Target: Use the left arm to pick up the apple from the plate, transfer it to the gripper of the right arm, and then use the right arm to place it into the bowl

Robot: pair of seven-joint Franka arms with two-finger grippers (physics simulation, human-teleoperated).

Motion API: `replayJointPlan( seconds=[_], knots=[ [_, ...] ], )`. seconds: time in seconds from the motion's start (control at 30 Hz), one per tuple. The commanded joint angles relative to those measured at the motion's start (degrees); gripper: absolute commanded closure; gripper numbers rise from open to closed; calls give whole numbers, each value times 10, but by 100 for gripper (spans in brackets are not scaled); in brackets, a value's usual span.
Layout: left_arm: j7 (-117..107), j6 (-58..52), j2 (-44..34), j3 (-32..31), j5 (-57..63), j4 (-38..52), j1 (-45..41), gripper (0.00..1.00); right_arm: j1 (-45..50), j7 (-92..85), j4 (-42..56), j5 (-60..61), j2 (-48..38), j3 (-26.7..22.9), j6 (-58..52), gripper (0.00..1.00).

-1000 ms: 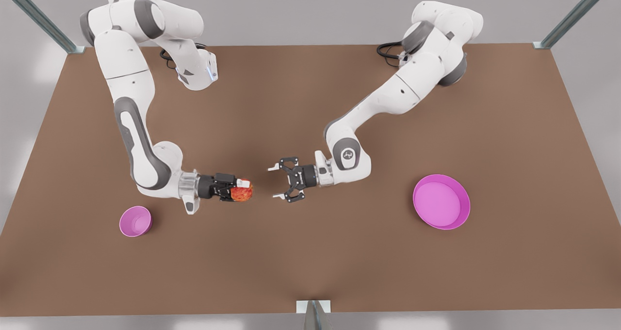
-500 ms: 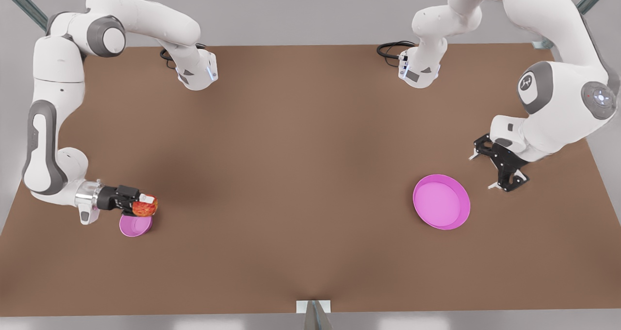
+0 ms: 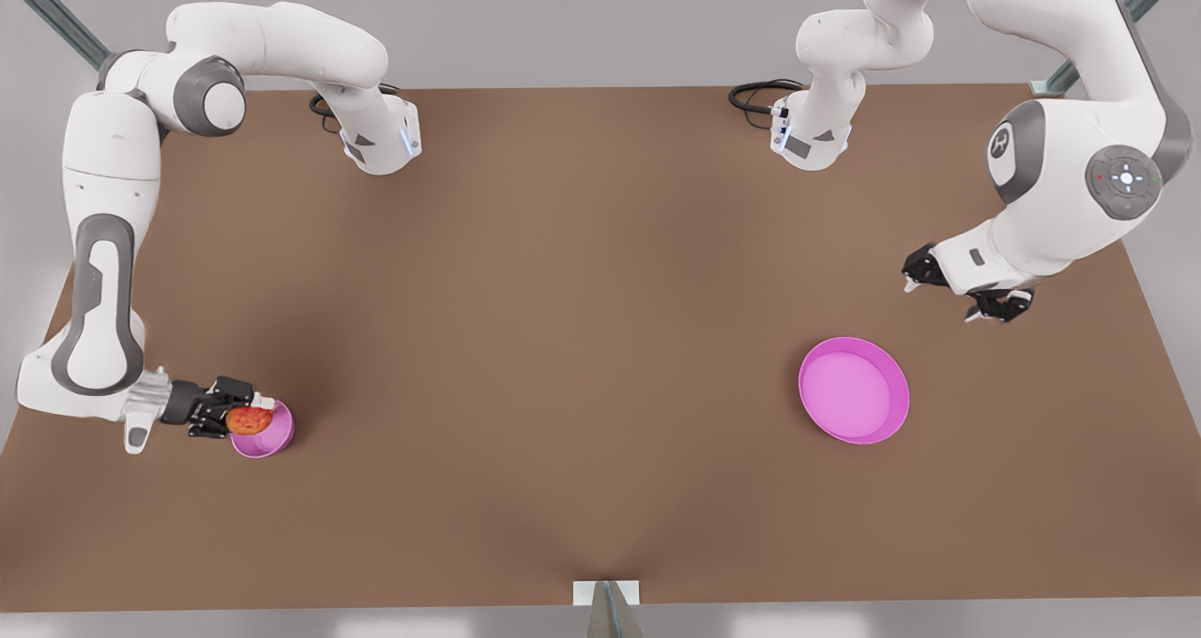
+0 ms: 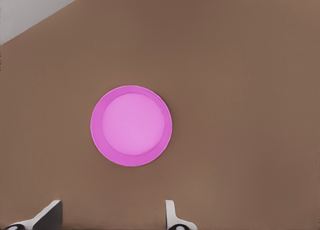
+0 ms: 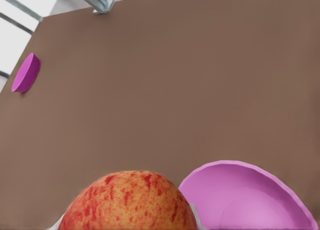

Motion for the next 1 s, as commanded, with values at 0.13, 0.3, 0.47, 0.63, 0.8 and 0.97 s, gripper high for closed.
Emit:
replayJointPlan(
  seconds=[0.13,0.3,0.47,0.63,0.8,0.97],
  knots=[
    [-286,-11,-1,0,1,0,1,0,2,-16,4,-92,-2,6,98,21],
    [-287,-11,-1,0,1,0,1,0,3,-15,3,-91,-2,6,99,0],
    [-287,-11,-1,0,1,0,1,0,3,-17,4,-93,-9,7,91,0],
    [-287,-11,-1,-1,1,0,0,0,128,425,5,-430,-224,59,-84,0],
    [-287,-10,-1,-1,2,5,0,0,192,668,58,-464,-296,97,-216,0],
    [-287,-10,-1,-1,2,6,0,0,336,648,-82,-404,-393,-109,-118,0]
  ],
)
